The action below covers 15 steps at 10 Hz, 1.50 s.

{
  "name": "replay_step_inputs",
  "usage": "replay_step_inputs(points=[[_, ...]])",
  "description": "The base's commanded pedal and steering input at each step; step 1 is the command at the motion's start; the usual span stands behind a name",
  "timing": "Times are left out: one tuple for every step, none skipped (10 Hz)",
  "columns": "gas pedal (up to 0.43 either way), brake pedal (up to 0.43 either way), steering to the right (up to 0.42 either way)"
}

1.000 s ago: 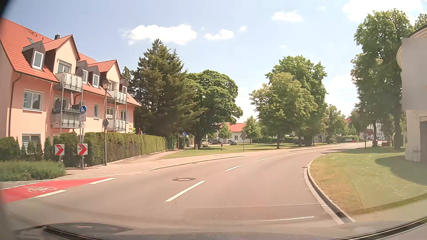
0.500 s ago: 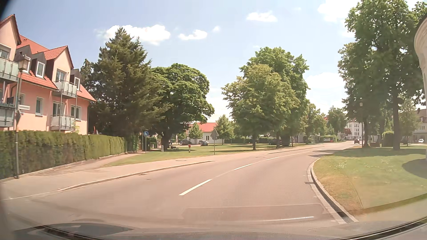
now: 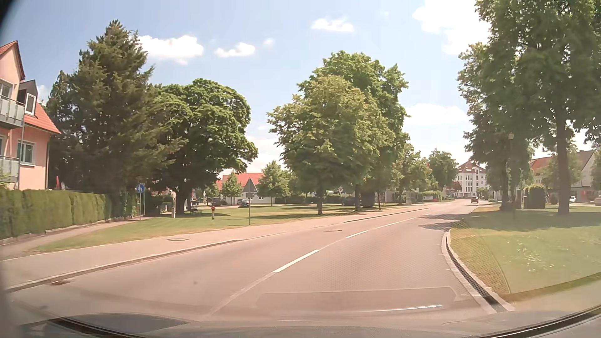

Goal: Follow the waypoints while adhering to traffic rules and regulations

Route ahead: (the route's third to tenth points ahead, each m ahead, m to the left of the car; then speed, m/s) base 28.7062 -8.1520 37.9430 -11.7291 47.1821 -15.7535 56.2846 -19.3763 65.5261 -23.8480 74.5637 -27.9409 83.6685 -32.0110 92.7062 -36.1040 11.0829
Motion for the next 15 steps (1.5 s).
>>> replay_step_inputs(points=[[0.189, 0.012, 0.095], [0.189, 0.012, 0.101], [0.189, 0.012, 0.107], [0.189, 0.012, 0.114], [0.197, 0.012, 0.115], [0.209, 0.012, 0.115], [0.220, 0.012, 0.115], [0.220, 0.012, 0.114], [0.228, 0.012, 0.113], [0.228, 0.012, 0.111], [0.228, 0.012, 0.106], [0.240, 0.012, 0.096], [0.240, 0.012, 0.087], [0.248, 0.012, 0.077], [0.268, 0.012, 0.067]])
